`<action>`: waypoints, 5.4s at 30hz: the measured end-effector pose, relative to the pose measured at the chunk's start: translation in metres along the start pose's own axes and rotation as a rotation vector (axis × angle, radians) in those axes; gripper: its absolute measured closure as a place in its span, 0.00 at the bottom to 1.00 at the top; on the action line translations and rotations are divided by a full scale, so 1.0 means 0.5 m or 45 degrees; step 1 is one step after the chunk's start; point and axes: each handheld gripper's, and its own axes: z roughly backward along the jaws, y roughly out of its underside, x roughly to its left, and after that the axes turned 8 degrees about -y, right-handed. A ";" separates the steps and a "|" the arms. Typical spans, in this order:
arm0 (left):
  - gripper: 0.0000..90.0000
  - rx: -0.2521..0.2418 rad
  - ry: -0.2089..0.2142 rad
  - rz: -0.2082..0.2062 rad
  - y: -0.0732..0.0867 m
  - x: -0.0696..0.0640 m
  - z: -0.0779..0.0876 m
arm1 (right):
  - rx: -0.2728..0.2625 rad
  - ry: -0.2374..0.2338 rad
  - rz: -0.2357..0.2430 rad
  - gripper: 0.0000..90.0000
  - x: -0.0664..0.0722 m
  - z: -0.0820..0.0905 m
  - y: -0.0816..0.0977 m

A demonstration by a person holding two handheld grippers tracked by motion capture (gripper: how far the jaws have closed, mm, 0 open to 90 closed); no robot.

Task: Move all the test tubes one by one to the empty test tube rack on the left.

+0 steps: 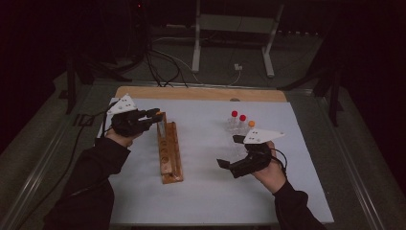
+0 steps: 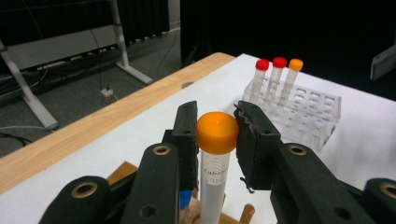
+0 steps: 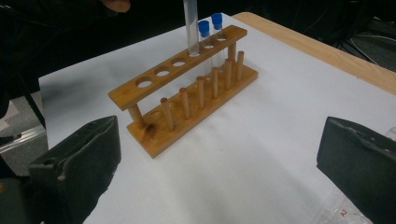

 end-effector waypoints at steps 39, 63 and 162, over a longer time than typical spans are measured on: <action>0.79 0.104 -0.020 -0.017 0.102 -0.016 -0.039 | 0.000 -0.029 0.005 0.00 0.001 0.005 0.002; 0.08 0.006 0.113 0.038 0.074 -0.067 0.057 | -0.166 0.138 -0.001 0.00 -0.075 0.118 -0.033; 0.01 0.080 0.295 0.009 0.056 -0.119 0.029 | 0.101 0.144 0.034 0.84 -0.070 -0.009 0.005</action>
